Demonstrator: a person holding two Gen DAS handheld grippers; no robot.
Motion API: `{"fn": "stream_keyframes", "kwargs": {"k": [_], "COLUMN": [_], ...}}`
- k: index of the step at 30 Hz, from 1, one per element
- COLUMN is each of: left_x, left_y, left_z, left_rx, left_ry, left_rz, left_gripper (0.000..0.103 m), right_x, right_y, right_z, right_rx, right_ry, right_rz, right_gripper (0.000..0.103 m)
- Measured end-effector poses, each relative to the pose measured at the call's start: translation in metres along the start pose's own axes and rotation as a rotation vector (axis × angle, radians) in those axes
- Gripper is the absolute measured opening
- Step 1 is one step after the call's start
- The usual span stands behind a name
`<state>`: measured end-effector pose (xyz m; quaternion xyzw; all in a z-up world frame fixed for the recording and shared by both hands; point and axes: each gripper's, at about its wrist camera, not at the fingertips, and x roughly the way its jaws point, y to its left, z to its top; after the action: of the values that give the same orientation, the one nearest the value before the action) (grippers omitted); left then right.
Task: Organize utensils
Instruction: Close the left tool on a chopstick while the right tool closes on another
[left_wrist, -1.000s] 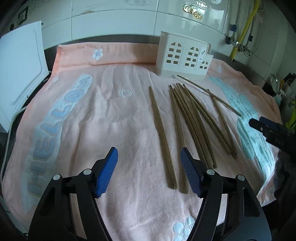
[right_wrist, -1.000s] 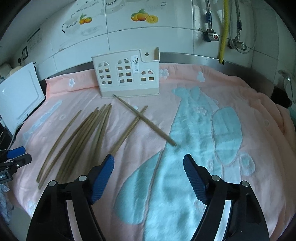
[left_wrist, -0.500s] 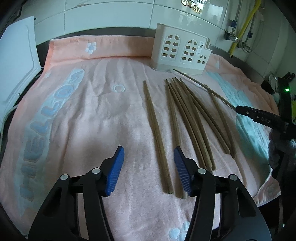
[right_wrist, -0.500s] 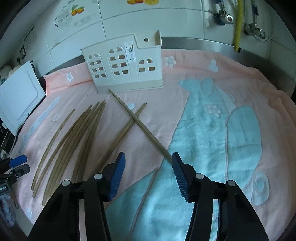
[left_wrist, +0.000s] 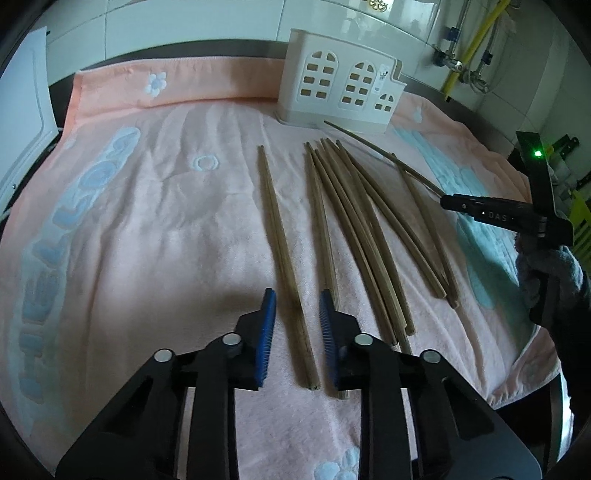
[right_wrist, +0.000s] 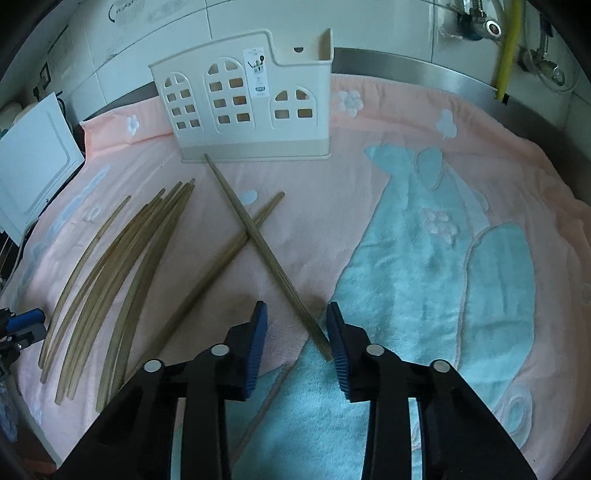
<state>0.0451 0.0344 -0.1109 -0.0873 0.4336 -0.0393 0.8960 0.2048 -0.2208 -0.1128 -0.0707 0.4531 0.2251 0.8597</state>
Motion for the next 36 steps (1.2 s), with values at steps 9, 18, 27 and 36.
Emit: {"fn": "stream_keyframes", "kwargs": {"k": [9, 18, 27, 36], "left_x": [0.012, 0.016, 0.013, -0.011], "left_y": [-0.008, -0.009, -0.009, 0.003], "left_z": [0.000, 0.001, 0.001, 0.005], "left_rx": [0.012, -0.011, -0.020, -0.037], "left_ry": [0.019, 0.008, -0.005, -0.066], "left_rz": [0.039, 0.086, 0.126, 0.102], "left_gripper": [0.018, 0.017, 0.007, 0.006], "right_x": [-0.002, 0.000, -0.004, -0.057], "right_y": [0.000, 0.018, 0.029, 0.055], "right_z": [-0.002, -0.002, -0.006, 0.000], "right_rx": [-0.009, -0.071, -0.094, -0.106], "right_ry": [-0.014, -0.018, -0.040, -0.169], "right_rz": [0.011, 0.004, -0.007, 0.051], "right_gripper": [0.014, 0.015, 0.011, 0.007]}}
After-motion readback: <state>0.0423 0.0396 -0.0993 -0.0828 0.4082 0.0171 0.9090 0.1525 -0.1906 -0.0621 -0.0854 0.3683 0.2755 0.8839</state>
